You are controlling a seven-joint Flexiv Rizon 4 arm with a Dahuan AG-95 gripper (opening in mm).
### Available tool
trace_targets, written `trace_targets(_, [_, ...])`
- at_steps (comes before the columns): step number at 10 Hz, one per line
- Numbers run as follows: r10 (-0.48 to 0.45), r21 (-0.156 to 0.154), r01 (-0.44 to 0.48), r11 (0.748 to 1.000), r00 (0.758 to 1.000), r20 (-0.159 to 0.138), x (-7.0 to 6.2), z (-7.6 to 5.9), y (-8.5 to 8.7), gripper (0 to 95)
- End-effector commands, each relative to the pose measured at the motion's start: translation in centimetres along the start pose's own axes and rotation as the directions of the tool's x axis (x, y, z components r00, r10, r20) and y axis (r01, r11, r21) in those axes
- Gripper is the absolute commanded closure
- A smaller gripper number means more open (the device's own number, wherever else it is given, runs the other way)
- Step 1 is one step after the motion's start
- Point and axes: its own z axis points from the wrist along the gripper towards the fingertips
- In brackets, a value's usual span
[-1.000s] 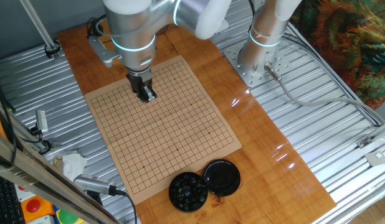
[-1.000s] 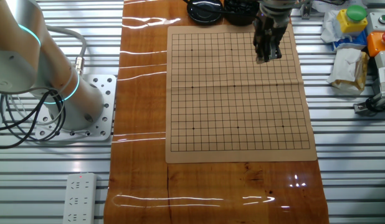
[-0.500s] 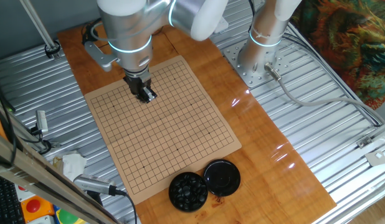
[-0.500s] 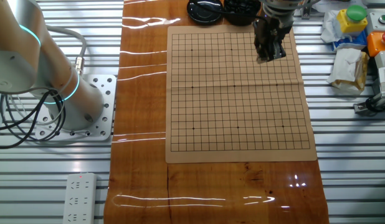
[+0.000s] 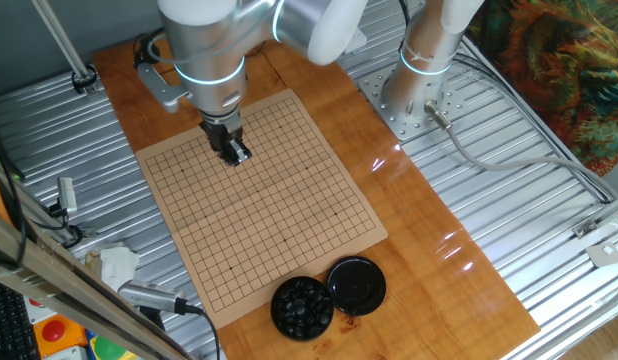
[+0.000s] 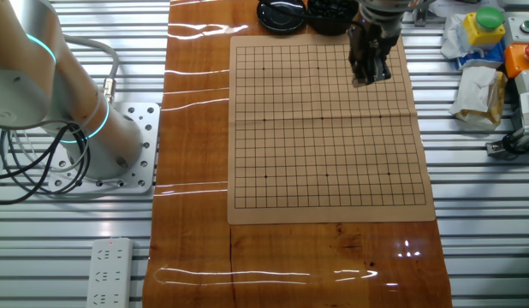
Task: Play the first move as black on the 3-4 point in the upper right corner of the Go board
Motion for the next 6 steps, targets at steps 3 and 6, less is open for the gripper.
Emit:
trace_targets(3, [0.040, -0.006, -0.040, 0.999, 0.999, 0.006, 0.11, -0.21, 0.03, 95.0])
trace_targets(6, [0.035, -0.008, -0.035, 0.999, 0.999, 0.007, 0.11, -0.23, 0.04, 95.0])
